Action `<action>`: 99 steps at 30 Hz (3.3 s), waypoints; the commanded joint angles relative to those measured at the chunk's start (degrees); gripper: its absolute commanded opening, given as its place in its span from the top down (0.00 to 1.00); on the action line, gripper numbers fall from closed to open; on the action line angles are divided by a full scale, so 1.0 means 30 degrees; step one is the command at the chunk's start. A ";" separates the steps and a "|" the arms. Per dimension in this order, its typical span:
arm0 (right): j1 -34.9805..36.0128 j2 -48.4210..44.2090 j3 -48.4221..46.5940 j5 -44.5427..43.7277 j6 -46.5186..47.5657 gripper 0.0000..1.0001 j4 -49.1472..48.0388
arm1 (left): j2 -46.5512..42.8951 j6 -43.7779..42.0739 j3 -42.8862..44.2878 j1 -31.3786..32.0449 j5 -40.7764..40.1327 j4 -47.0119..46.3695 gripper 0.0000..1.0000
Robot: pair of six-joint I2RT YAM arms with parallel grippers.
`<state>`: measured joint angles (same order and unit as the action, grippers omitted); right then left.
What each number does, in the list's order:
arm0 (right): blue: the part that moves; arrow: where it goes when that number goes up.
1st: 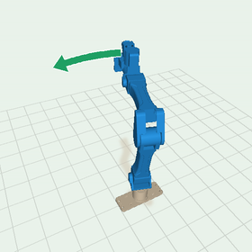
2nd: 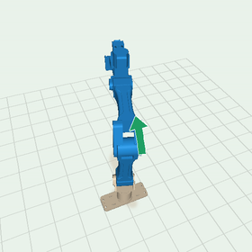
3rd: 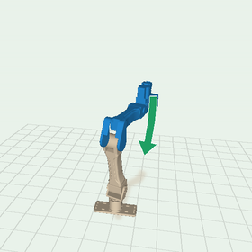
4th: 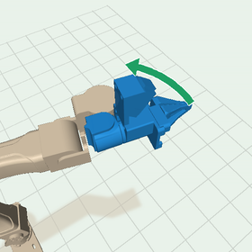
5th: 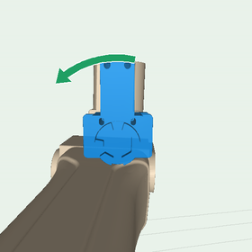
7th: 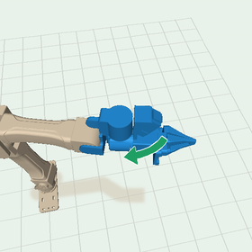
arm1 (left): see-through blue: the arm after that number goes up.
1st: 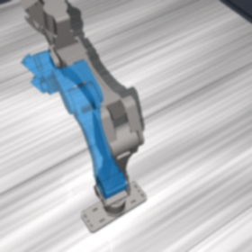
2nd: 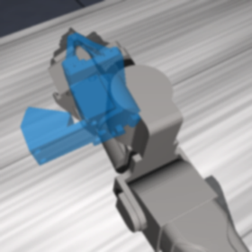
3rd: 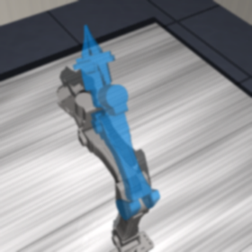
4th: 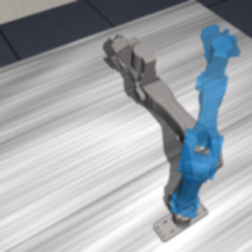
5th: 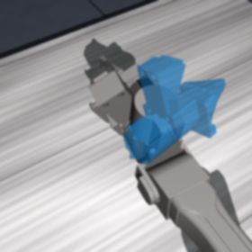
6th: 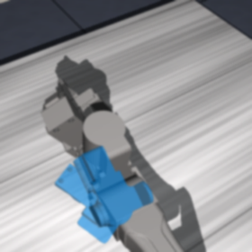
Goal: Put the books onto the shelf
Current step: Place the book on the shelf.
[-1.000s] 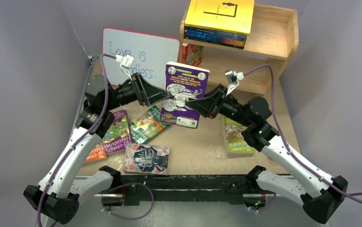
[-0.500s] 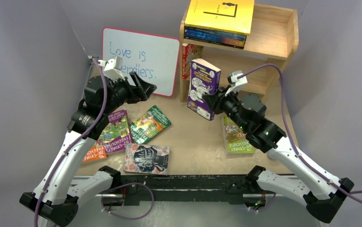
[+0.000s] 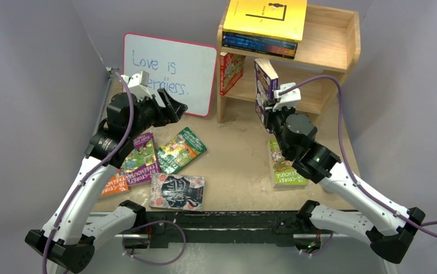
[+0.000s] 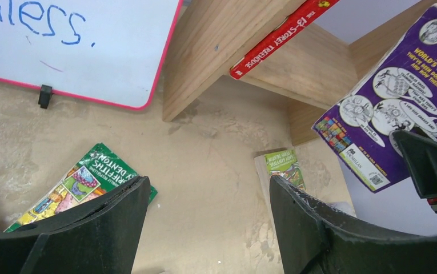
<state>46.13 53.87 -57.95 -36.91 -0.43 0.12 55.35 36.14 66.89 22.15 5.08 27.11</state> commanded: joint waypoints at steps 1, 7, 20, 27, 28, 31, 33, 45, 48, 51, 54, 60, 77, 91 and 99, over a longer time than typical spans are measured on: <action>0.0034 0.0143 -0.0182 -0.2313 0.2589 1.00 -0.5499 | 0.0049 -0.0302 -0.0316 -0.0060 -0.0348 -0.0893 0.25; -0.0017 0.1255 0.0501 -0.2381 0.3996 1.00 -0.7705 | 0.0291 -0.0292 -0.0646 -0.0060 -0.0346 -0.1024 0.25; -0.1422 0.2549 0.1725 -0.0914 0.4199 1.00 -1.0694 | 0.0268 -0.0229 -0.1412 -0.0060 -0.0441 -0.1220 0.26; -0.2146 0.2904 0.1623 -0.2510 0.3714 1.00 -1.1727 | 0.0153 -0.0172 -0.1883 -0.0060 -0.0435 -0.1423 0.26; -0.2199 0.3017 0.1604 -0.2726 0.3749 1.00 -1.1986 | 0.0153 -0.0162 -0.1941 -0.0060 -0.0445 -0.1447 0.26; -0.2260 0.3303 0.1423 -0.4156 0.3513 1.00 -1.2437 | 0.0122 -0.0198 -0.2065 -0.0060 -0.0464 -0.1408 0.26; -0.2342 0.3317 0.1561 -0.5232 0.3051 1.00 -1.2899 | 0.0097 -0.0192 -0.2160 -0.0060 -0.0464 -0.1442 0.26; -0.2629 0.2146 0.2523 -0.7728 0.2958 1.00 -1.5997 | 0.0020 0.0064 -0.2858 -0.0063 -0.0271 -0.1859 0.27; -0.2632 0.1749 0.2722 -0.7354 0.2953 1.00 -1.6597 | 0.0107 0.0124 -0.2926 -0.0059 -0.0186 -0.2046 0.27; -0.2657 0.1378 0.3131 -0.6896 0.3231 1.00 -1.7395 | 0.0202 0.0204 -0.2977 -0.0060 -0.0115 -0.2183 0.27; -0.2645 0.0885 0.3674 -0.6902 0.4145 1.00 -1.8497 | 0.0211 0.0200 -0.3002 -0.0060 -0.0092 -0.2200 0.27; -0.3062 -0.0222 0.4789 -0.8047 0.6458 1.00 -2.1036 | 0.0195 0.0174 -0.3080 -0.0060 -0.0101 -0.2164 0.27; -0.3936 0.4230 0.2911 -0.1324 0.4335 1.00 -1.7978 | 0.0212 -0.0070 -0.3240 -0.0060 -0.0205 -0.1853 0.27; -0.3929 0.6697 0.2009 0.4647 0.4901 1.00 -2.2000 | 0.0358 -0.0299 -0.3262 -0.0060 -0.0434 -0.1728 0.27; -0.3950 0.4708 0.2946 0.4363 0.5705 1.00 -2.3181 | 0.0554 -0.0173 -0.3387 -0.0060 -0.0157 -0.2069 0.27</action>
<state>34.00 75.31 -46.35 -27.22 14.24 -52.21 56.75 36.34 57.23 22.15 4.25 23.51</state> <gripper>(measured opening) 0.265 0.732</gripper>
